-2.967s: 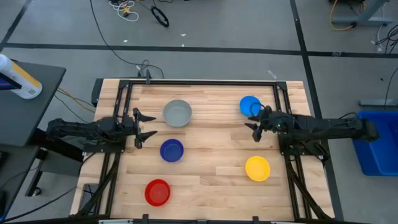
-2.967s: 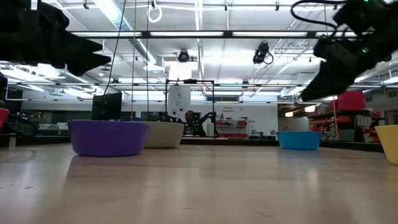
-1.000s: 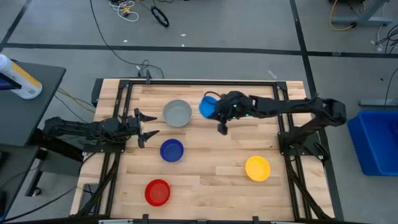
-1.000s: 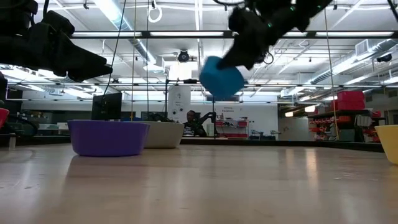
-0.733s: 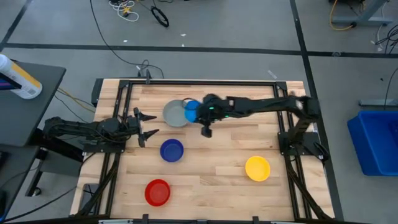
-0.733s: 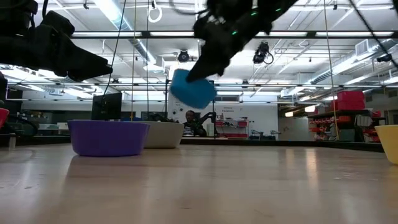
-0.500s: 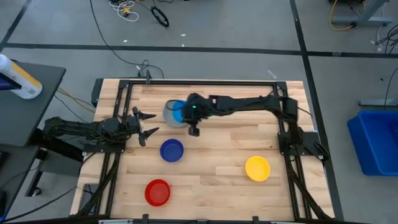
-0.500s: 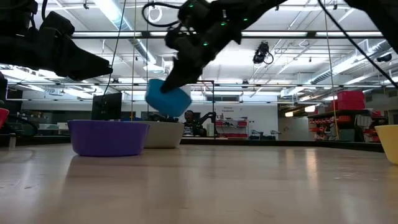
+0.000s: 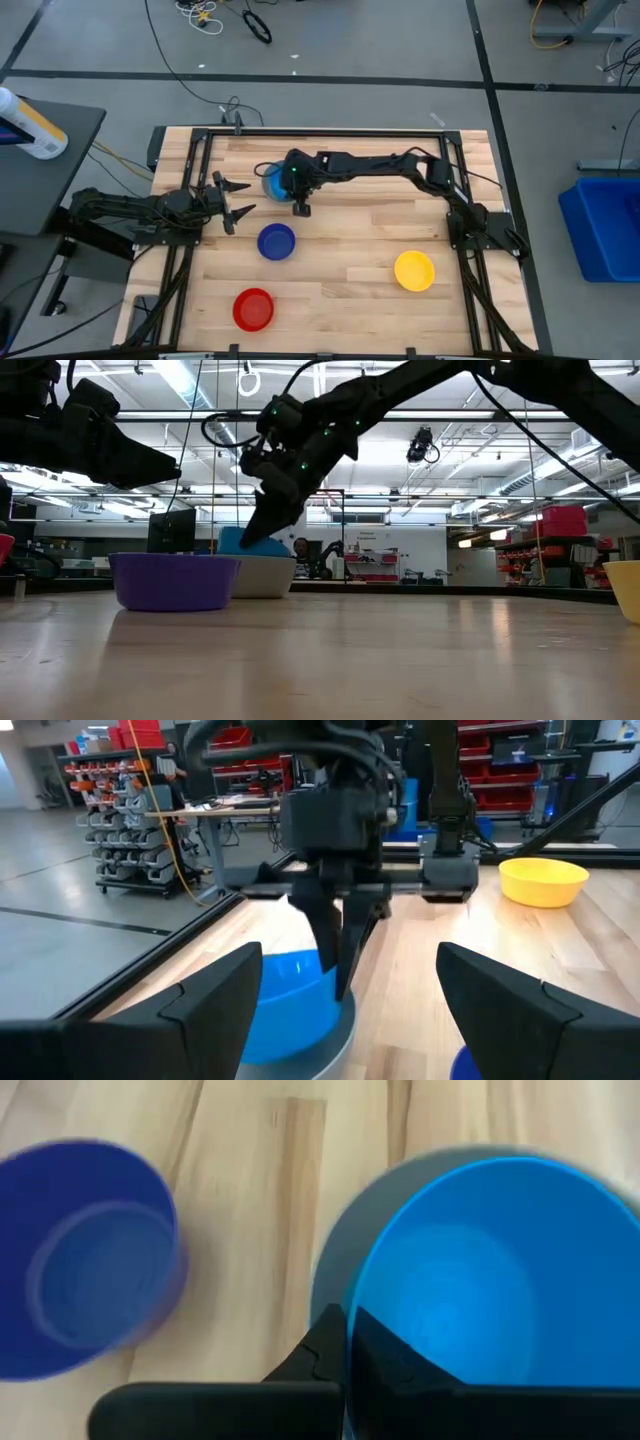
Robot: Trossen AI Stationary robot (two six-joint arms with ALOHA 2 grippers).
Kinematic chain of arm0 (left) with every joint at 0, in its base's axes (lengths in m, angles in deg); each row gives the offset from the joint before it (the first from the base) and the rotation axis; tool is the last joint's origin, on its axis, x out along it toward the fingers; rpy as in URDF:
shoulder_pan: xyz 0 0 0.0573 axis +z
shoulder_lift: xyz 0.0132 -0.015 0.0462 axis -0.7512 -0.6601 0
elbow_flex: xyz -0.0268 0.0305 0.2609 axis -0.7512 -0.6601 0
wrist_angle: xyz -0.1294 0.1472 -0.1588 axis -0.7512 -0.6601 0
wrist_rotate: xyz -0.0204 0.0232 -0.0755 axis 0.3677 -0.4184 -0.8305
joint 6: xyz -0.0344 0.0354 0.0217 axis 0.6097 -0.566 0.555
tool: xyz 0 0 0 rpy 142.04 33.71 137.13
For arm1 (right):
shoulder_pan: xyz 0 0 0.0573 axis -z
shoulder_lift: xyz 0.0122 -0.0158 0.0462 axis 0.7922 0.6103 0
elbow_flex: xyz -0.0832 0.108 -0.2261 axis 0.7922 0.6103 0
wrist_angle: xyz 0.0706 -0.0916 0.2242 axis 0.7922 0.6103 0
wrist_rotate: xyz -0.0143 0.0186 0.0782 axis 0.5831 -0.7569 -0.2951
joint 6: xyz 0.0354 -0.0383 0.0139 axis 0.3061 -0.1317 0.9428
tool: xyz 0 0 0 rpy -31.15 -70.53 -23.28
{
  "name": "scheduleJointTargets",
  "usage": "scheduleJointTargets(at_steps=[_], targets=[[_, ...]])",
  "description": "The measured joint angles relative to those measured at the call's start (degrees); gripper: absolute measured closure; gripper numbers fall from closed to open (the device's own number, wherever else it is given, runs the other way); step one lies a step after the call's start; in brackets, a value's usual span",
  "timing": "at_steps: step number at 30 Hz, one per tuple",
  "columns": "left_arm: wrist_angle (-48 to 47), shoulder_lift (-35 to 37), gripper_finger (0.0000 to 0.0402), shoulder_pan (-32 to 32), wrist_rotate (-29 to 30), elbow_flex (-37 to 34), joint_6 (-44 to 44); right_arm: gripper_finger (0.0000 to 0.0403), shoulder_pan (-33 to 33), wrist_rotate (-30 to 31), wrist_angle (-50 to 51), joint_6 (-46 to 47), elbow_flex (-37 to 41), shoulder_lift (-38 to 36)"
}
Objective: Nest bowls inside each other
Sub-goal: Stack the light blue bowl on the gray bowl, then stack the blue bowl on the light blue bowl
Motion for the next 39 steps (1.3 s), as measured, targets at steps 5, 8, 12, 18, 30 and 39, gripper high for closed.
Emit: scheduleJointTargets(at_steps=[5, 8, 12, 18, 30, 39], targets=[[-0.02, 0.0, 0.0095, 0.0, -0.04, 0.0, 0.32, 0.0372, -0.12, 0.41, -3.43, 0.38, 0.0, 0.18], [-0.03, 0.0, 0.0095, 0.0, -0.06, 0.0, 0.79, 0.0333, -0.09, 1.91, -5.31, 0.66, 0.0, 0.18], [-0.04, 0.0, 0.0095, 0.0, -0.09, 0.0, 0.84, 0.0286, -0.08, 4.99, -5.63, 0.25, 0.0, 0.18], [-0.07, 0.0, 0.0095, 0.0, -0.11, 0.0, 0.8, 0.0231, -0.29, 8.57, -5.36, 4.78, 0.0, 0.18], [-0.09, 0.0, 0.0095, 0.0, -0.13, 0.0, 0.55, 0.0217, -11.07, 3.59, 3.35, 6.63, 0.0, 0.14], [-0.13, 0.0, 0.0095, 0.0, -1.09, 0.0, 1.21, 0.0231, -12.51, 7.28, 4.97, 9.28, 0.0, 0.07]])
